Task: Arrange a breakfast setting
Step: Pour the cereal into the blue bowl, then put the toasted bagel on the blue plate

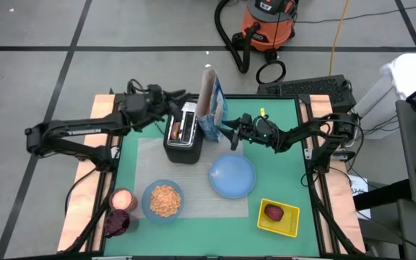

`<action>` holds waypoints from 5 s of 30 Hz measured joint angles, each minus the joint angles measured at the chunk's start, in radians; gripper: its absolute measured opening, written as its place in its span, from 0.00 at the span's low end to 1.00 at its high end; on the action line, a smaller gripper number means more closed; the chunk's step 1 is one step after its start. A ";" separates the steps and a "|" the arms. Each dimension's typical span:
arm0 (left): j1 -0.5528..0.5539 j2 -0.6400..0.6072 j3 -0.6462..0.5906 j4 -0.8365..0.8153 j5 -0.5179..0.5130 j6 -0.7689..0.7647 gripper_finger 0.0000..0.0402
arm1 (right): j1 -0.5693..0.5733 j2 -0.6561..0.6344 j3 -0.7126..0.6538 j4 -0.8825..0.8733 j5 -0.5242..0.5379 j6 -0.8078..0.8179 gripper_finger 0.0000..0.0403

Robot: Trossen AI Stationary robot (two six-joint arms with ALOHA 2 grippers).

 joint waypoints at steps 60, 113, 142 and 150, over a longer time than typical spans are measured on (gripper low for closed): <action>-0.186 -0.021 0.001 -0.801 -0.079 -0.114 0.21 | 0.000 -0.505 -0.334 -0.018 -0.173 0.050 0.48; -0.186 -0.197 0.039 0.001 0.039 0.242 0.46 | 0.000 -0.505 -0.333 -0.019 -0.173 0.041 0.48; -0.056 0.462 0.852 -1.676 0.137 -0.151 0.49 | 0.000 -0.505 -0.333 -0.019 -0.173 0.042 0.48; -0.055 0.498 0.852 -1.686 0.138 -0.175 0.49 | 0.000 -0.505 -0.333 -0.019 -0.173 0.042 0.48</action>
